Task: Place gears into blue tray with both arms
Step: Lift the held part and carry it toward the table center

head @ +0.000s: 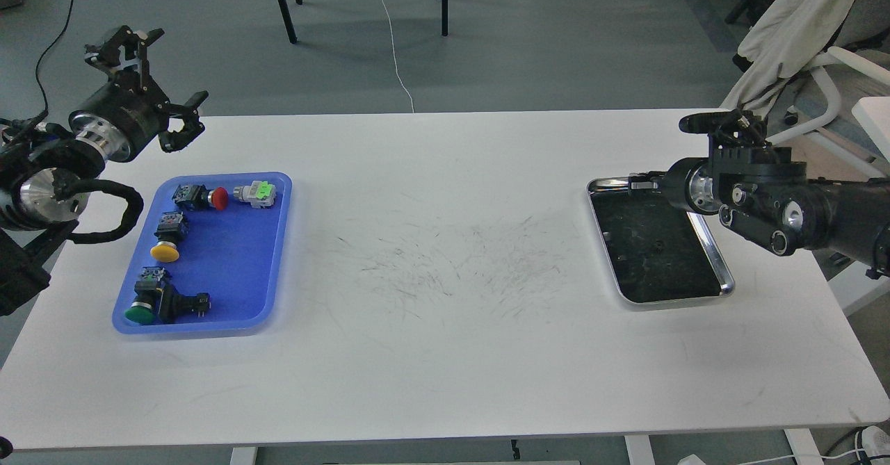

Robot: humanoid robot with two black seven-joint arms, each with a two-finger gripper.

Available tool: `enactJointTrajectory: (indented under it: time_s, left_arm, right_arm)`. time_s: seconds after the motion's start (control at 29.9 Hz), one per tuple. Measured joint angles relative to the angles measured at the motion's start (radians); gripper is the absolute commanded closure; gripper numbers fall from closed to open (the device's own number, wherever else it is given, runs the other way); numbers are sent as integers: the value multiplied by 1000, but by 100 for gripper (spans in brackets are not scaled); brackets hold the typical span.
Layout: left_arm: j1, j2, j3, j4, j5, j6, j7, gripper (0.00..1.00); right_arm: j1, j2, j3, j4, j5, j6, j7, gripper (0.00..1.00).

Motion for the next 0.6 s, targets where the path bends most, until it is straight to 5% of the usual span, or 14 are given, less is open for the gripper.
enactJointTrajectory:
  time_s: [0.33,0.6]
  left_arm:
    - [-2,55,-8,-40,-1,6,3,1]
    - [-1,98,-10,-57,-2,1,5,1]
  right_arm:
    - [144,187,71,6,1,-42,13,99]
    - [175,328,75,25,1,-81,65,99]
